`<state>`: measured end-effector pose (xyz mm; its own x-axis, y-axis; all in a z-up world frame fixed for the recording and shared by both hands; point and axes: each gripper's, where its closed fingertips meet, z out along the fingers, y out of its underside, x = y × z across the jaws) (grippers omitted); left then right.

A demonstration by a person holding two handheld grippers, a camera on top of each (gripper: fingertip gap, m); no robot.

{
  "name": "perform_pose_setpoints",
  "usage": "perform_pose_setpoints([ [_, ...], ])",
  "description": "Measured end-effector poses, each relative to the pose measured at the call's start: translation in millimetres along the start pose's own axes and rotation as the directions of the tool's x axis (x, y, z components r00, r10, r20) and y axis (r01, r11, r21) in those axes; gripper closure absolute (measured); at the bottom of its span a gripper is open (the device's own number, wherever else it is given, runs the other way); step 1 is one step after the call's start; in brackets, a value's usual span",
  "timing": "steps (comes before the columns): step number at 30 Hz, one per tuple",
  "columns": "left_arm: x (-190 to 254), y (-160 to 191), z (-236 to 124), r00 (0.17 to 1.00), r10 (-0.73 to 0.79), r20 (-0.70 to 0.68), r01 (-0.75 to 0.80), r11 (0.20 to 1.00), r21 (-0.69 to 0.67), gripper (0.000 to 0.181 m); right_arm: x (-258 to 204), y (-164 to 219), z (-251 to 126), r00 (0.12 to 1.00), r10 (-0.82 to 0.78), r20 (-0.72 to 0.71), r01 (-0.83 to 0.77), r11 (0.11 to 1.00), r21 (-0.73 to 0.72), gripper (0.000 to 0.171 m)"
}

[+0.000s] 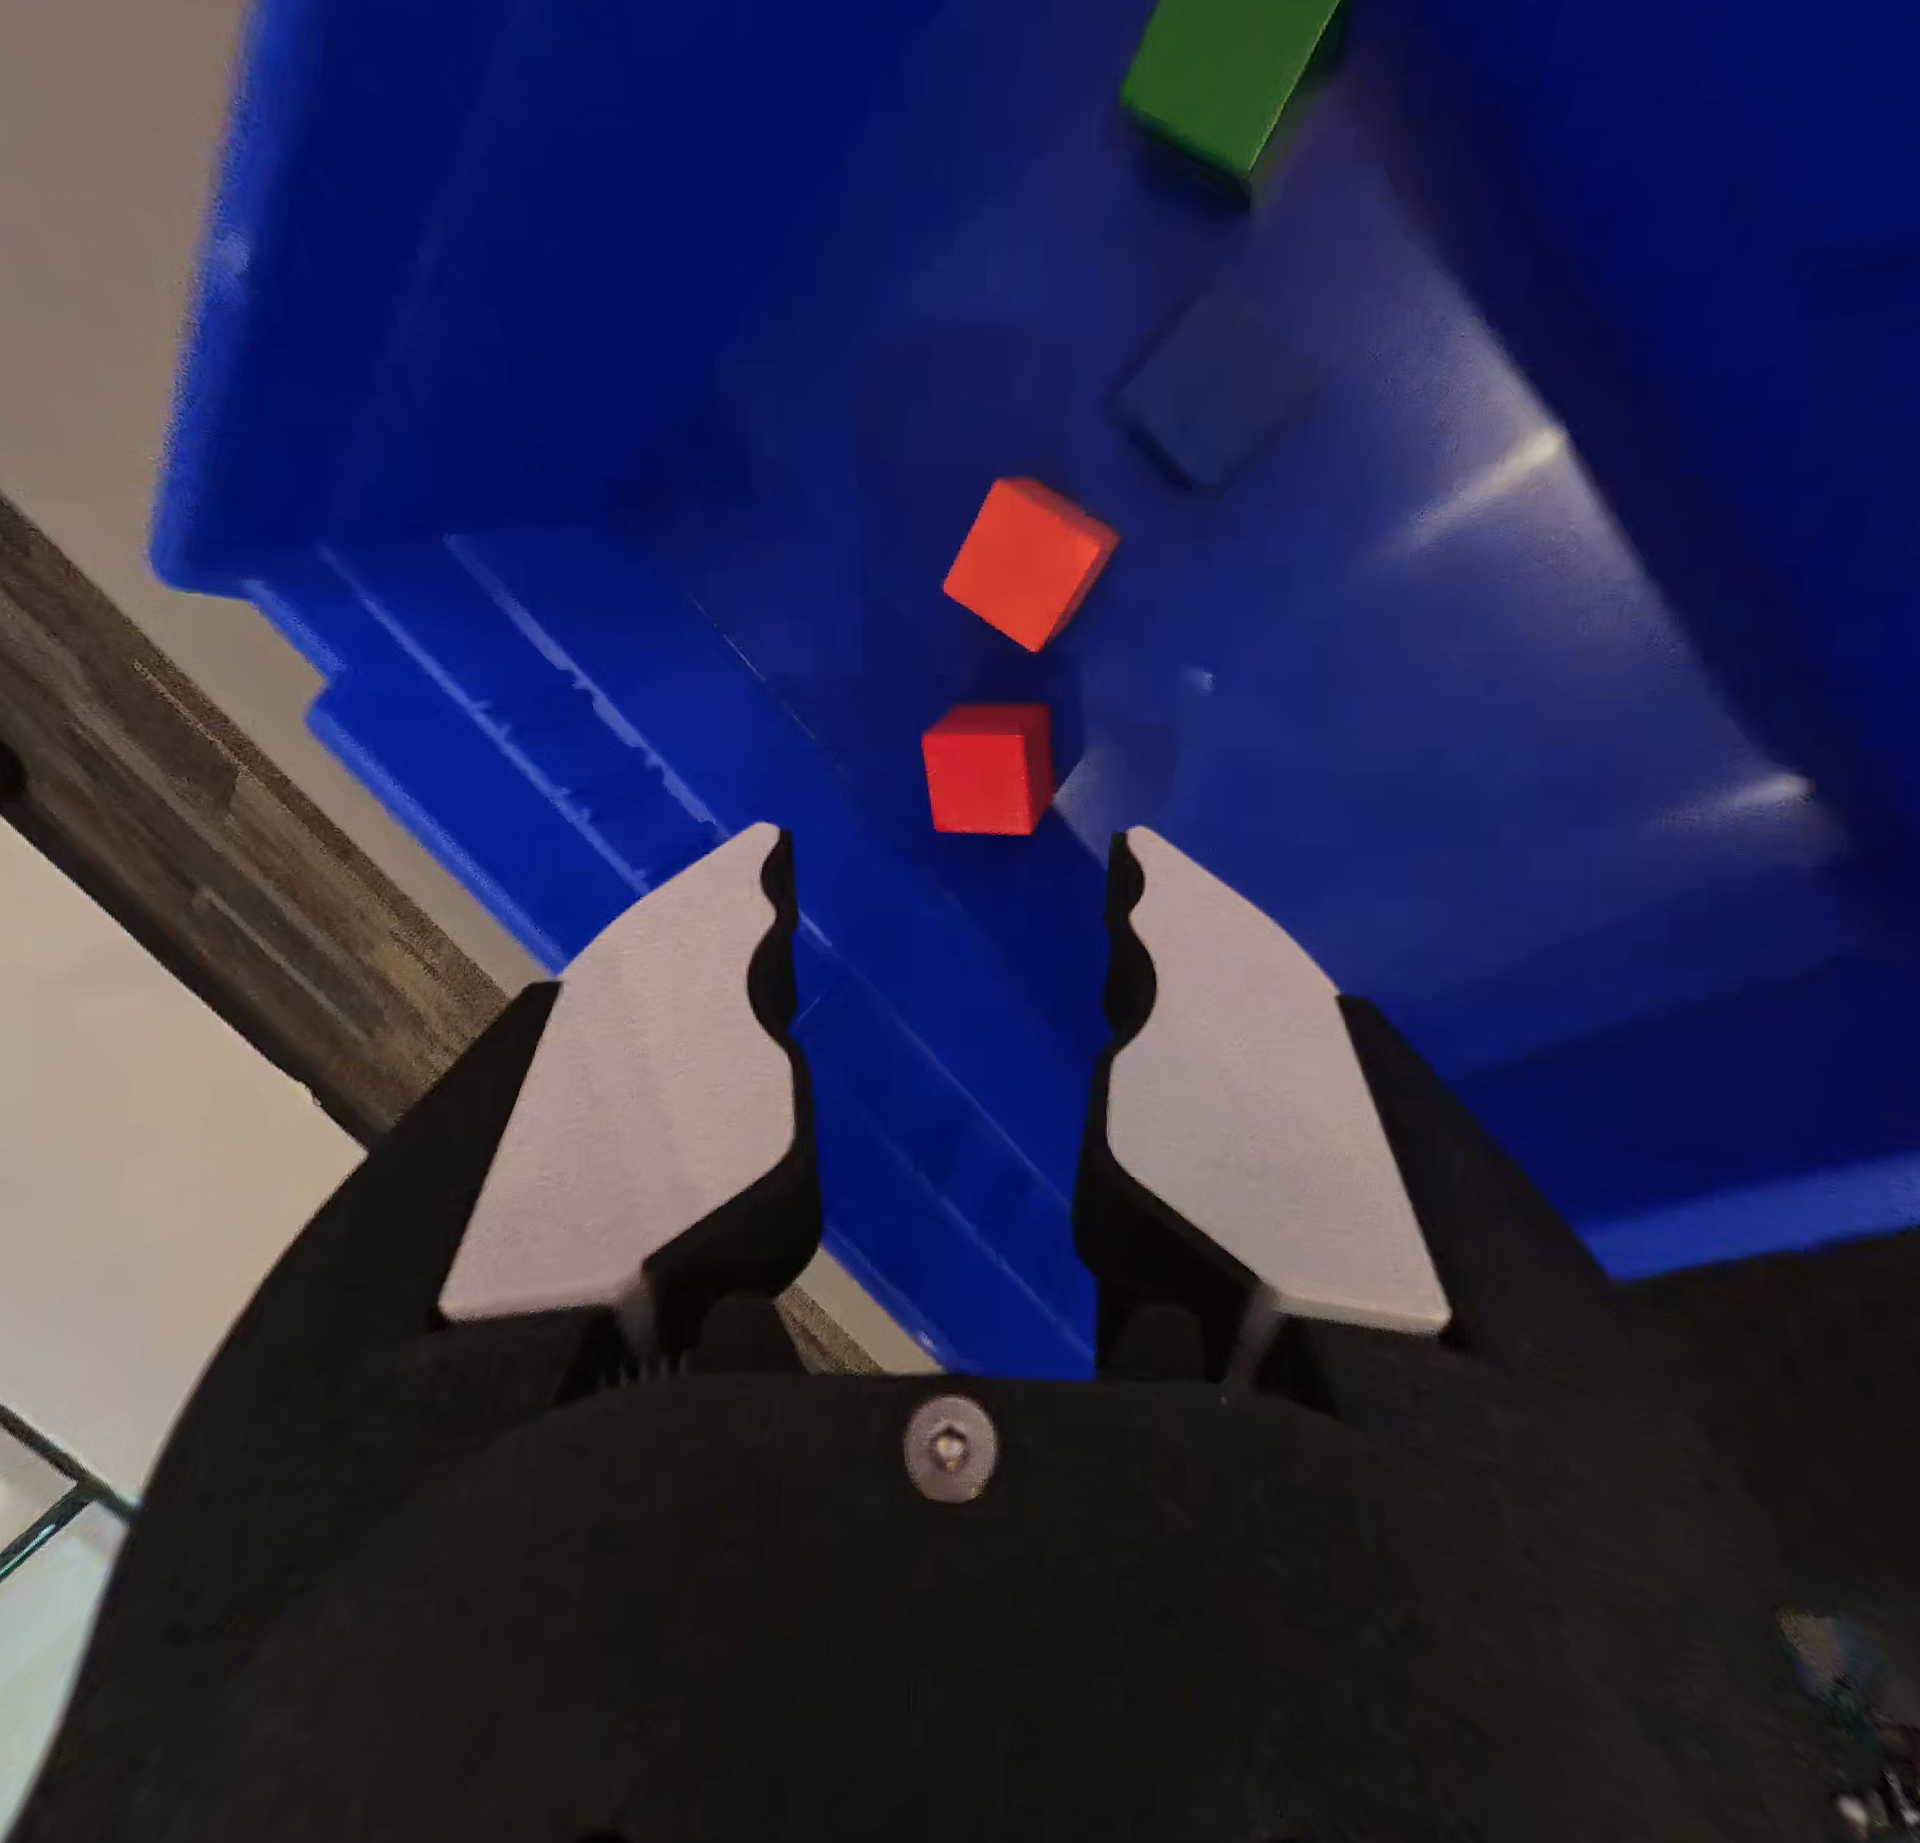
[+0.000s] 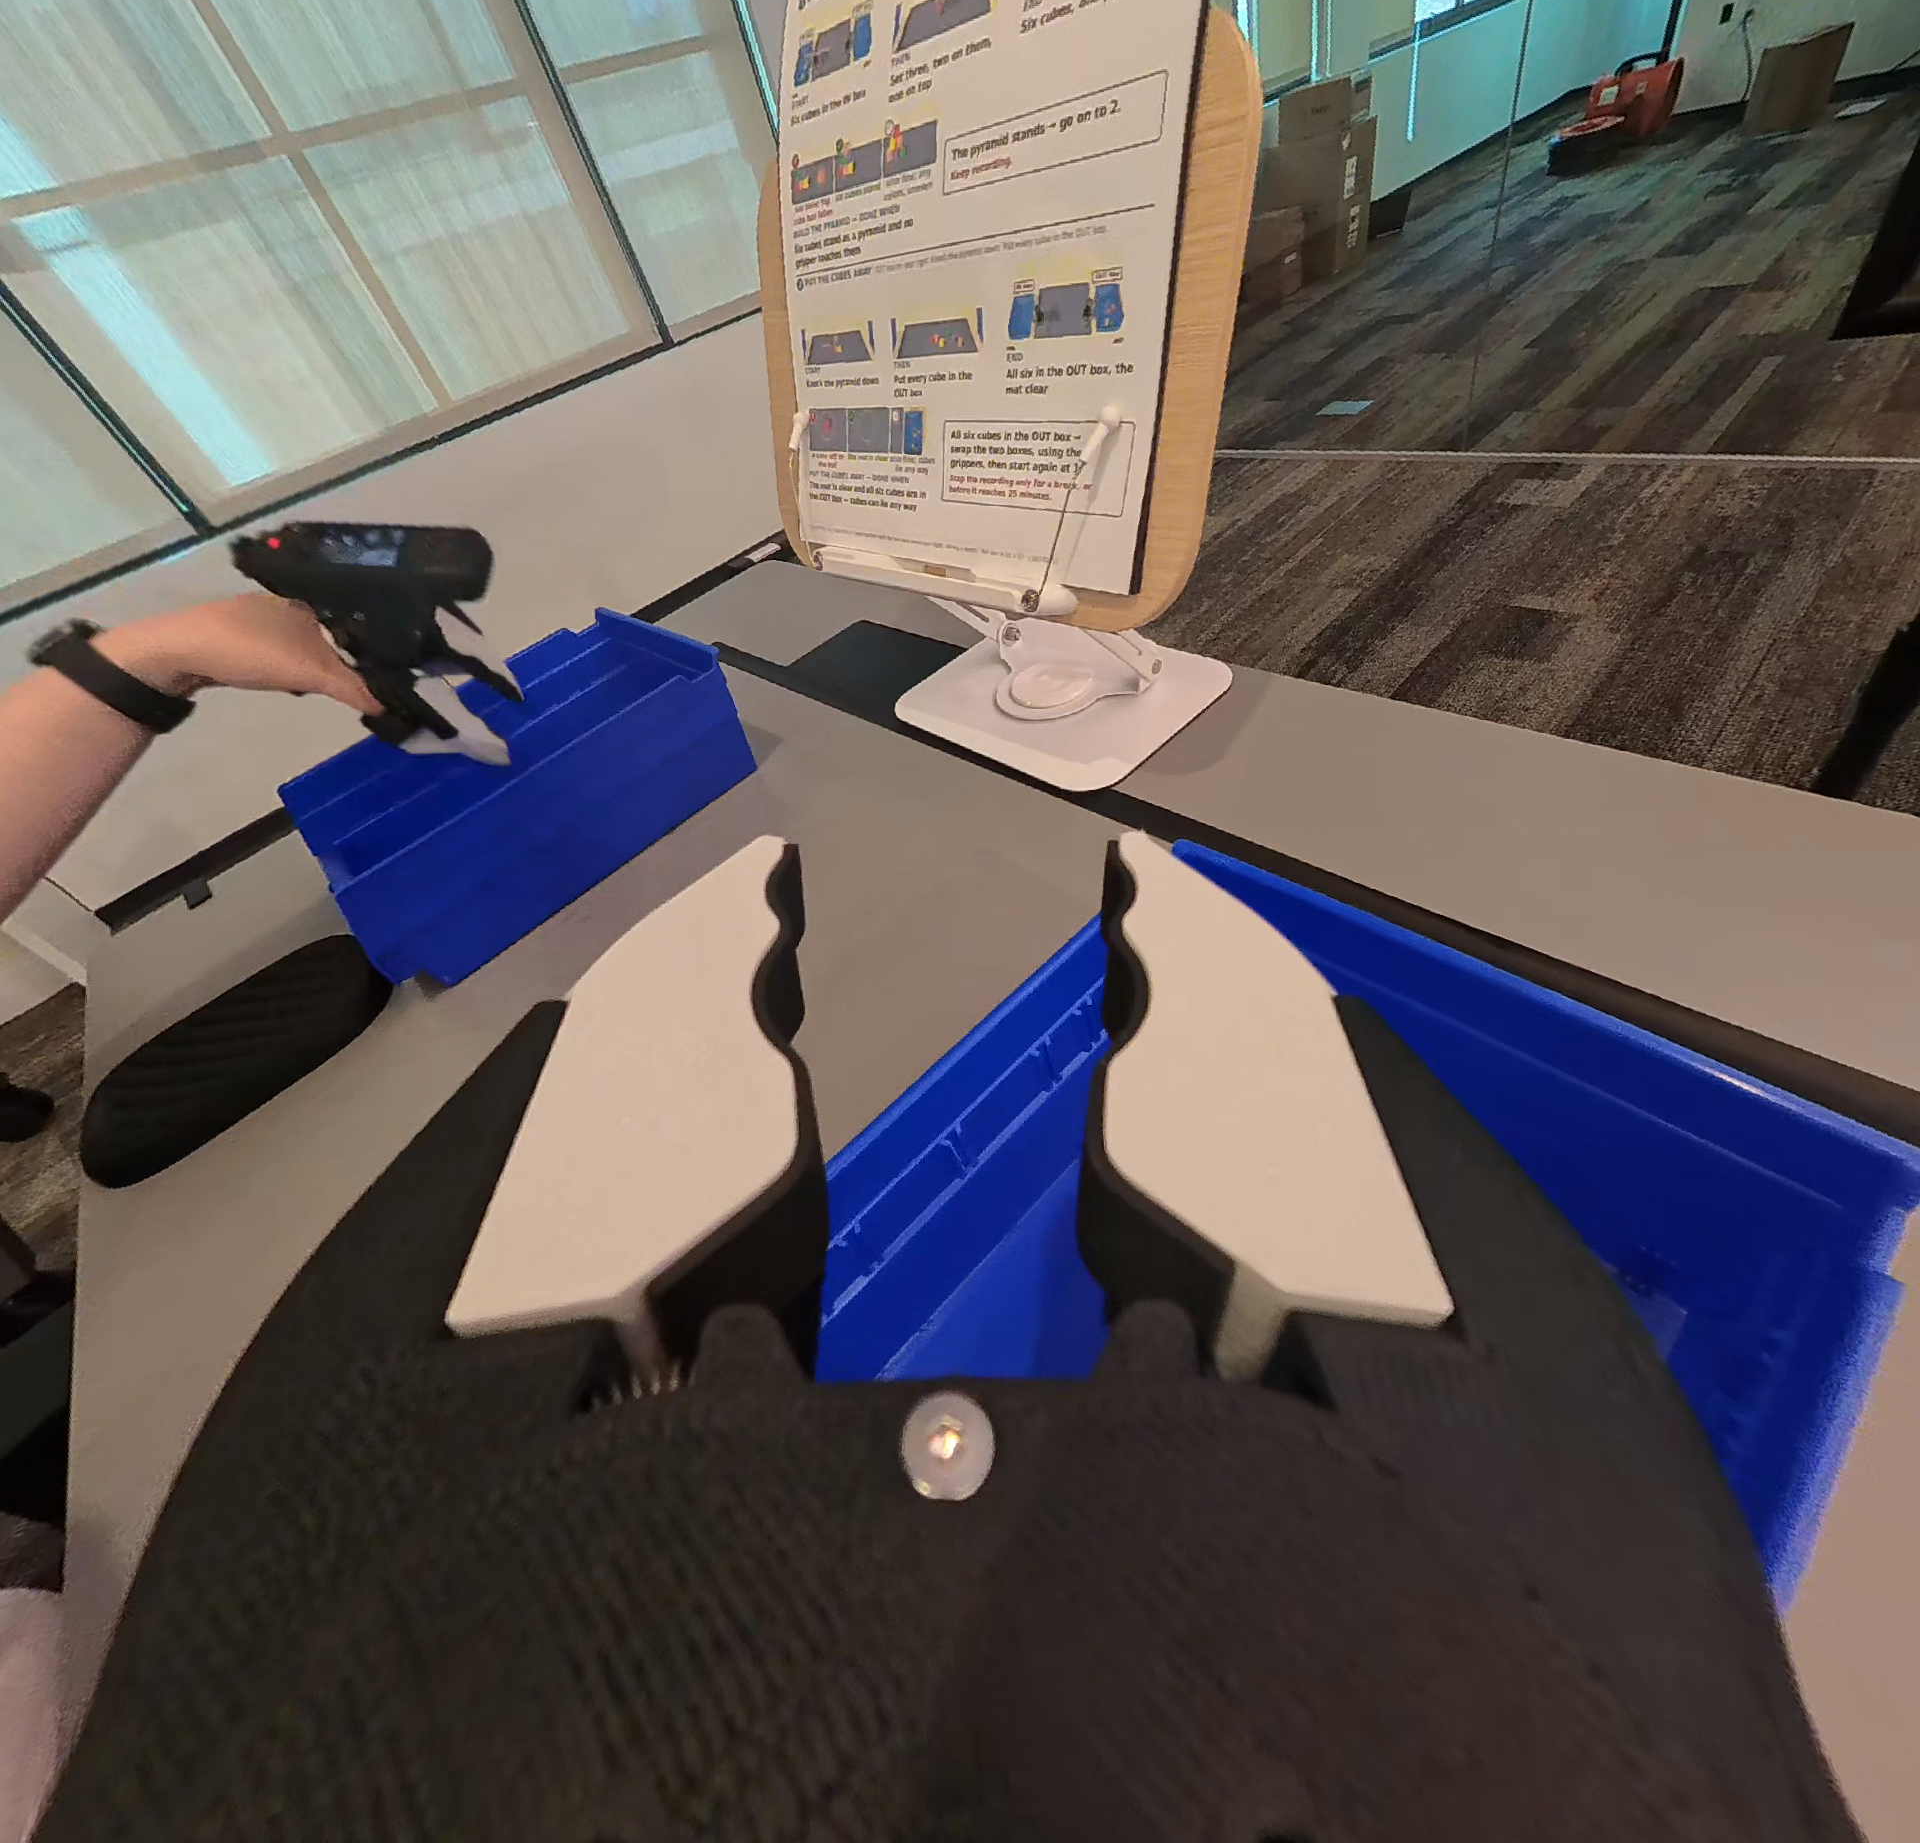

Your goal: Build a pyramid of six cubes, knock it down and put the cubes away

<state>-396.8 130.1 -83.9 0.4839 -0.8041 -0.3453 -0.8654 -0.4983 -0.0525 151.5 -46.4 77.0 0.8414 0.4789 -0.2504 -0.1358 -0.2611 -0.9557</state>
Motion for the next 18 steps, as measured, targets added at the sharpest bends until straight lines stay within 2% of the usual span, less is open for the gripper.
perform_pose_setpoints([
  [5,2,5,38,0.999,-0.007,-0.043,0.005,0.999,-0.040,0.127,2,3,2,1.000,0.001,-0.006,-0.001,1.000,-0.018,0.115],
  [12,1,16,60,0.998,0.017,-0.058,-0.027,0.987,-0.160,0.128,7,6,1,1.000,0.011,-0.011,-0.011,1.000,-0.026,0.115],
  [15,4,16,63,0.997,0.027,-0.076,-0.040,0.985,-0.167,0.148,8,8,1,1.000,0.015,-0.013,-0.015,0.999,-0.032,0.115],
  [18,4,16,57,0.996,0.036,-0.078,-0.048,0.986,-0.159,0.153,9,11,0,1.000,0.019,-0.011,-0.020,0.999,-0.044,0.115],
])
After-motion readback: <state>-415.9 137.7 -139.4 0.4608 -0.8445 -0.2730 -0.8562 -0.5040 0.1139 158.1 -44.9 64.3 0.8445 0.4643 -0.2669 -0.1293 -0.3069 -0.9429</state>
